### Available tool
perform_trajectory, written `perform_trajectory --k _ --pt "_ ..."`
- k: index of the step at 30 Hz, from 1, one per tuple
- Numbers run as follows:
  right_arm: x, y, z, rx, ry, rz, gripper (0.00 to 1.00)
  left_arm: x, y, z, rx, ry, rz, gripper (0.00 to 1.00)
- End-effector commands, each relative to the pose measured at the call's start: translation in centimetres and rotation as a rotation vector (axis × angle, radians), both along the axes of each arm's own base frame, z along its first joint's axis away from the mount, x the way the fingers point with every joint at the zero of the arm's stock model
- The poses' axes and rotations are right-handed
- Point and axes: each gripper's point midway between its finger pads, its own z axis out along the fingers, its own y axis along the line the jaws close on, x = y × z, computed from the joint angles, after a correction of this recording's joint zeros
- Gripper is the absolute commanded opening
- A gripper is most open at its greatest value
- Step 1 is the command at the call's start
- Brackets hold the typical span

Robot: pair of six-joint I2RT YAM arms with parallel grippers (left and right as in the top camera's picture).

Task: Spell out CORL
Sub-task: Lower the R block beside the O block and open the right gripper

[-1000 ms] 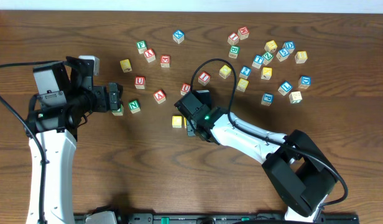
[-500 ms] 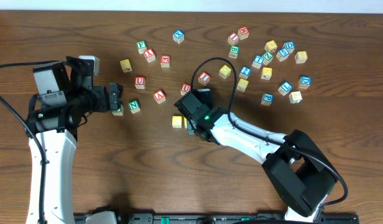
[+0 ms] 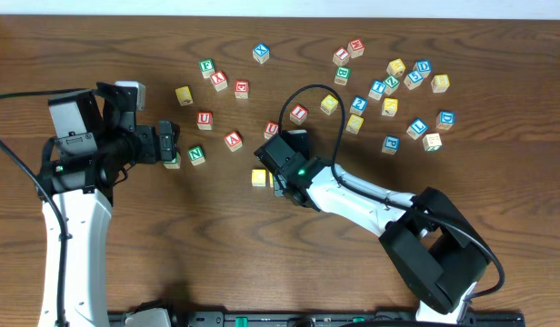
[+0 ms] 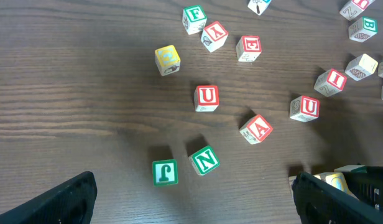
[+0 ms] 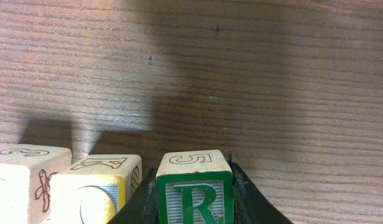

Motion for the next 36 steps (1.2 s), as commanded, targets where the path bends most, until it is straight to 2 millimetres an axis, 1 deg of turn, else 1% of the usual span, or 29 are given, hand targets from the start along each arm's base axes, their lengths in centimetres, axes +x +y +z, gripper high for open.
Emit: perform_trajectory --k 1,4,6,18,21,25,30,31,32,33,34,36 --pt "-0.37 -0.45 -1.0 -0.037 0.007 0.007 0.03 0.03 0.17 -0.06 0.008 0.0 -0.002 0.99" --pt "-0.37 -0.45 -1.0 -0.037 0.007 0.007 0.18 0.02 0.16 -0.07 0.008 0.0 -0.002 0.99" --pt "-0.37 -0.45 -1.0 -0.037 0.007 0.007 0.23 0.03 0.16 -0.06 0.008 0.0 -0.002 0.99" --pt "-0.37 -0.45 -1.0 -0.037 0.007 0.007 0.31 0.03 0.17 -0.06 0.008 0.0 -0.002 0.99" --pt "-0.37 -0.45 -1.0 -0.037 0.007 0.007 0.35 0.03 0.17 -0.06 0.008 0.0 -0.002 0.99" --pt "-0.37 -0.45 -1.0 -0.037 0.007 0.007 0.36 0.03 0.16 -0.06 0.008 0.0 -0.002 0.99" --pt "-0.38 -0.45 -1.0 -0.037 0.007 0.007 0.34 0.03 0.16 -0.06 0.008 0.0 -0.002 0.99" --pt "-0.37 -0.45 -1.0 -0.037 0.007 0.007 0.24 0.03 0.17 -0.06 0.008 0.0 -0.002 0.99" --pt "-0.38 -0.45 -1.0 -0.037 0.007 0.007 0.19 0.03 0.17 -0.06 0.008 0.0 -0.002 0.99" --pt "-0.37 -0.45 -1.0 -0.037 0.007 0.007 0.17 0.03 0.17 -0.06 0.008 0.0 -0.002 0.99" --pt "-0.37 -0.45 -1.0 -0.037 0.007 0.007 0.17 0.03 0.17 -0.06 0.008 0.0 -0.002 0.99" --pt "-0.37 -0.45 -1.0 -0.037 0.007 0.007 0.24 0.03 0.16 -0.06 0.008 0.0 -0.002 0.99"
